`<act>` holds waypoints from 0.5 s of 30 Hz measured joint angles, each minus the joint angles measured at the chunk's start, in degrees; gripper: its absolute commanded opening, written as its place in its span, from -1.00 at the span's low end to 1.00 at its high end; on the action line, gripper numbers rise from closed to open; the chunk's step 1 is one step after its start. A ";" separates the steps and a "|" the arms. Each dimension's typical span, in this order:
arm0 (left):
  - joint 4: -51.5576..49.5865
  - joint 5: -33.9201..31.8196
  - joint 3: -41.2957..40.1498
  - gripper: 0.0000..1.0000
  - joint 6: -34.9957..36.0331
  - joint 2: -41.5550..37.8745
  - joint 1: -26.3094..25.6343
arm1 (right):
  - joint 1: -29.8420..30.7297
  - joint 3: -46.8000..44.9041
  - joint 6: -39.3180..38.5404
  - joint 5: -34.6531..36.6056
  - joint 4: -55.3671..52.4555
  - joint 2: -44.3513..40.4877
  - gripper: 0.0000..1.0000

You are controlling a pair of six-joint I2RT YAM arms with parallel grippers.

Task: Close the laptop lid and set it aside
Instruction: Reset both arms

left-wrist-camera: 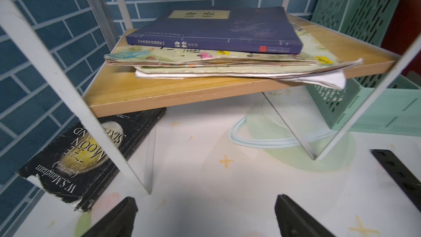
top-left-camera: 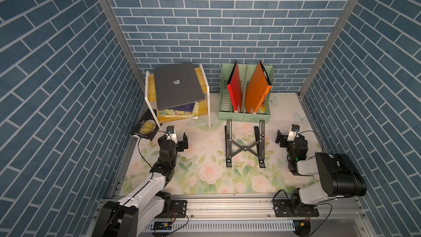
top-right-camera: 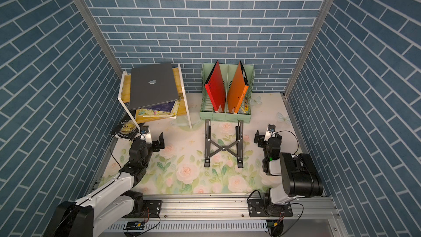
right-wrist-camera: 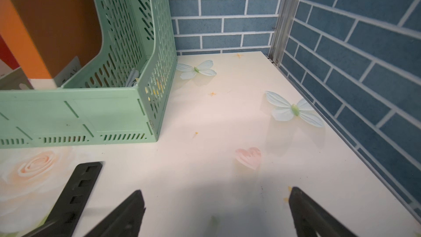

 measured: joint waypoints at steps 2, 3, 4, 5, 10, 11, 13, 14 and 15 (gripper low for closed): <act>6.82 0.72 -3.08 1.00 1.77 3.67 1.97 | 0.00 -0.81 -0.35 -0.26 2.47 0.07 0.99; 10.43 1.66 -4.28 1.00 2.49 5.88 2.80 | 0.00 -0.81 -0.44 -0.22 3.28 0.07 0.99; 13.90 2.73 -5.01 1.00 3.15 8.35 3.56 | 0.02 -0.81 -0.46 -0.20 4.15 0.07 0.99; 17.35 3.87 -5.14 1.00 3.56 11.15 4.33 | 0.02 -0.81 -0.57 -0.15 4.85 0.07 0.99; 32.22 7.52 -1.55 1.00 3.82 27.41 7.45 | 0.28 -0.76 -1.09 0.02 6.34 0.07 0.99; 32.57 7.69 -0.72 1.00 3.54 28.06 8.04 | 0.39 -0.76 -1.22 0.07 6.45 0.07 0.99; 33.90 7.76 0.37 1.00 2.97 28.17 8.79 | 0.59 -0.74 -1.33 0.20 6.49 0.07 0.99; 34.40 7.74 0.76 1.00 2.75 28.11 8.96 | 0.66 -0.74 -1.36 0.24 6.49 0.07 0.99; 35.26 7.74 0.90 1.00 2.60 28.11 9.03 | 0.66 -0.74 -1.38 0.26 6.49 0.07 0.99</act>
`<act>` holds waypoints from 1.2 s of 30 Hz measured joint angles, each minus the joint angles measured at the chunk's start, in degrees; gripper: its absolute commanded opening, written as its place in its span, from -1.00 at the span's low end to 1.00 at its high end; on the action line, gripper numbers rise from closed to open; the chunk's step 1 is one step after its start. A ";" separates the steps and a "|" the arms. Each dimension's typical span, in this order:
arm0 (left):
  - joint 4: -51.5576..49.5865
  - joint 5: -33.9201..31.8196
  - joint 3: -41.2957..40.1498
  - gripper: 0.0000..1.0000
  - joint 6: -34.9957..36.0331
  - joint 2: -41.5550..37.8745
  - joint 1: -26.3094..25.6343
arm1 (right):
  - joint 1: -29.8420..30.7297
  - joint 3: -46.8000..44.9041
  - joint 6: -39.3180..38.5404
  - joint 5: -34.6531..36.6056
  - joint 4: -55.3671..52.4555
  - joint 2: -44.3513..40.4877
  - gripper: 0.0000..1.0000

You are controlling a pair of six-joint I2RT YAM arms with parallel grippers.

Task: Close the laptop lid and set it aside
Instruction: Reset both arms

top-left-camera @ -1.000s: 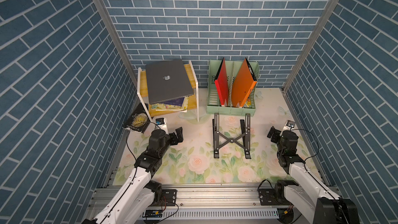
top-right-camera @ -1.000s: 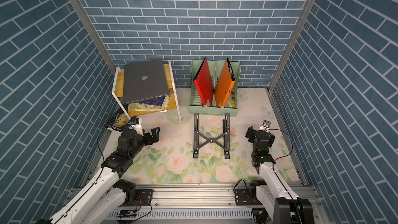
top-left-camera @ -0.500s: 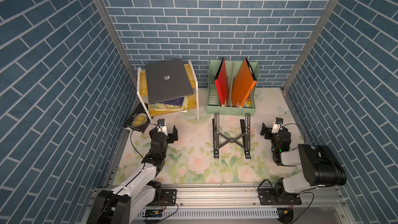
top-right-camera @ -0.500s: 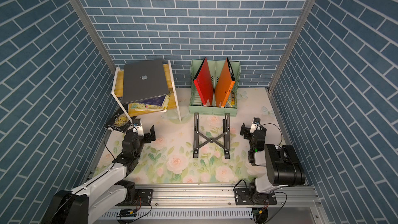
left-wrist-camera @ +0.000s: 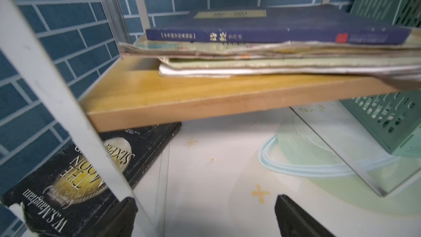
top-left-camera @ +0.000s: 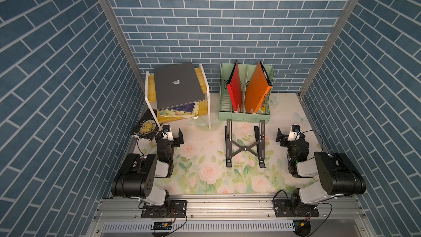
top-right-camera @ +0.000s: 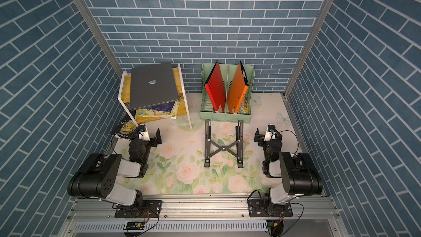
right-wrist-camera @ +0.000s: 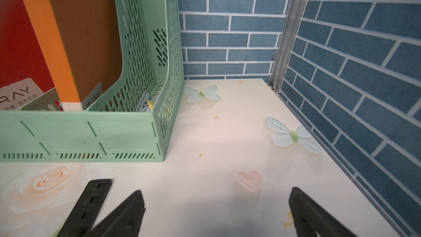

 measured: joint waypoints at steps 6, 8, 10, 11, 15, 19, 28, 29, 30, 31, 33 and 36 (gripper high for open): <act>0.76 0.04 0.11 1.00 -0.55 -0.07 0.04 | 0.00 0.00 -0.07 0.09 0.00 0.00 0.99; 0.79 0.26 0.11 1.00 -0.57 -0.07 0.04 | 0.00 -0.20 -0.07 0.13 0.63 0.00 0.99; 0.81 0.44 0.11 1.00 -0.59 -0.07 0.04 | 0.00 -1.33 -0.13 -0.22 2.78 0.00 0.99; 0.83 0.50 0.11 1.00 -0.61 -0.07 0.04 | 0.00 -2.16 -0.33 -0.66 3.96 0.00 0.99; 1.16 0.83 0.11 1.00 -0.66 -0.07 0.04 | 0.00 -7.61 -1.46 -2.38 10.84 0.00 0.99; 1.18 0.87 0.11 1.00 -0.68 -0.07 0.04 | 0.00 -10.32 -1.38 -0.59 14.99 0.85 0.99; 1.18 0.87 0.11 1.00 -0.70 -0.07 0.04 | 0.00 -10.32 -1.36 2.47 17.99 2.03 0.99; 1.18 0.87 0.11 1.00 -0.70 -0.07 0.04 | 0.00 -10.32 -1.36 2.62 18.03 2.03 0.99; 1.18 0.87 0.11 1.00 -0.68 -0.07 0.04 | 0.00 -10.32 -1.36 2.69 18.03 2.03 0.99; 1.18 0.87 0.11 1.00 -0.68 -0.07 0.04 | 0.00 -10.32 -1.36 2.80 18.05 2.05 1.00; 1.18 0.87 0.11 1.00 -0.68 -0.07 0.04 | 0.00 -10.32 -1.36 2.84 18.05 2.05 0.99; 1.20 0.87 0.11 1.00 -0.70 -0.07 0.04 | 0.00 -10.32 -1.36 2.97 18.05 2.05 0.99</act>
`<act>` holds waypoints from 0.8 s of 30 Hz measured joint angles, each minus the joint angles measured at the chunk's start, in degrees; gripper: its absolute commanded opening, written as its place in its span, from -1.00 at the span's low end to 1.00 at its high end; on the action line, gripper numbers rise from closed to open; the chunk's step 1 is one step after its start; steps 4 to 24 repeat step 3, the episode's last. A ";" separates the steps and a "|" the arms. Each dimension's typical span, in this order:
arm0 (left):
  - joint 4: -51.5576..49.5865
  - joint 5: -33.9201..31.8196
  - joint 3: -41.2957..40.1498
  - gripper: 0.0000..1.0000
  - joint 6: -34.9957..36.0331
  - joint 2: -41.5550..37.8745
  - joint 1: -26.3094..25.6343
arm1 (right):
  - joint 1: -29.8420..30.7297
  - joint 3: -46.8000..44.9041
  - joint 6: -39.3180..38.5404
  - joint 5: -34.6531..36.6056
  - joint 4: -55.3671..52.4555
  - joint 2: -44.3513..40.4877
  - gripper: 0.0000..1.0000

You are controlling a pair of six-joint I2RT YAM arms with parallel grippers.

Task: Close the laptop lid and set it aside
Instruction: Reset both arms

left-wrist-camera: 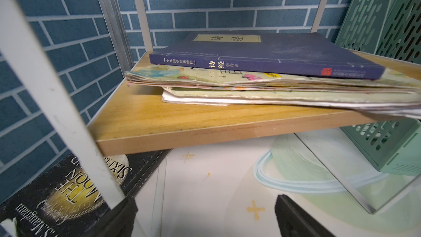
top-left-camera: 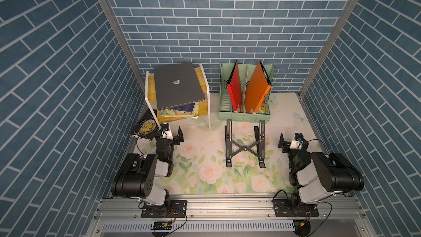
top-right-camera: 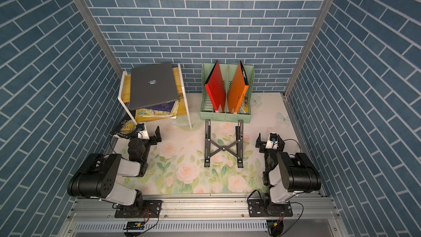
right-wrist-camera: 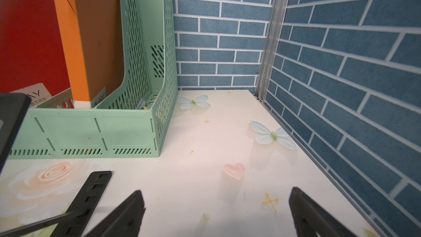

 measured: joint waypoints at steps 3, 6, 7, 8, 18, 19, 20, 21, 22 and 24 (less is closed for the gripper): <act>-0.02 0.00 0.00 1.00 0.00 0.00 0.00 | 0.00 0.00 0.00 0.13 -0.02 0.00 0.99; -0.02 0.00 0.00 1.00 0.00 0.00 0.00 | 0.00 0.00 0.00 0.13 -0.02 0.00 0.99; -0.02 0.00 0.00 1.00 0.00 0.00 0.00 | 0.00 0.00 0.00 0.13 -0.02 0.00 0.99; -0.02 0.00 0.00 1.00 0.00 0.00 0.00 | 0.00 0.00 0.00 0.13 -0.02 0.00 0.99; -0.02 0.00 0.00 1.00 0.00 0.00 0.00 | 0.00 0.00 0.00 0.13 -0.02 0.00 0.99; -0.02 0.00 0.00 1.00 0.00 0.00 0.00 | 0.00 0.00 0.00 0.13 -0.02 0.00 0.99; -0.02 0.00 0.00 1.00 0.00 0.00 0.00 | 0.00 0.00 0.00 0.13 -0.02 0.00 0.99; -0.02 0.00 0.00 1.00 0.00 0.00 0.00 | 0.00 0.00 0.00 0.13 -0.02 0.00 0.99; -0.02 0.00 0.00 1.00 0.00 0.00 0.00 | 0.00 0.00 0.00 0.13 -0.02 0.00 0.99; -0.02 0.00 0.00 1.00 0.00 0.00 0.00 | 0.00 0.00 0.00 0.13 -0.02 0.00 0.99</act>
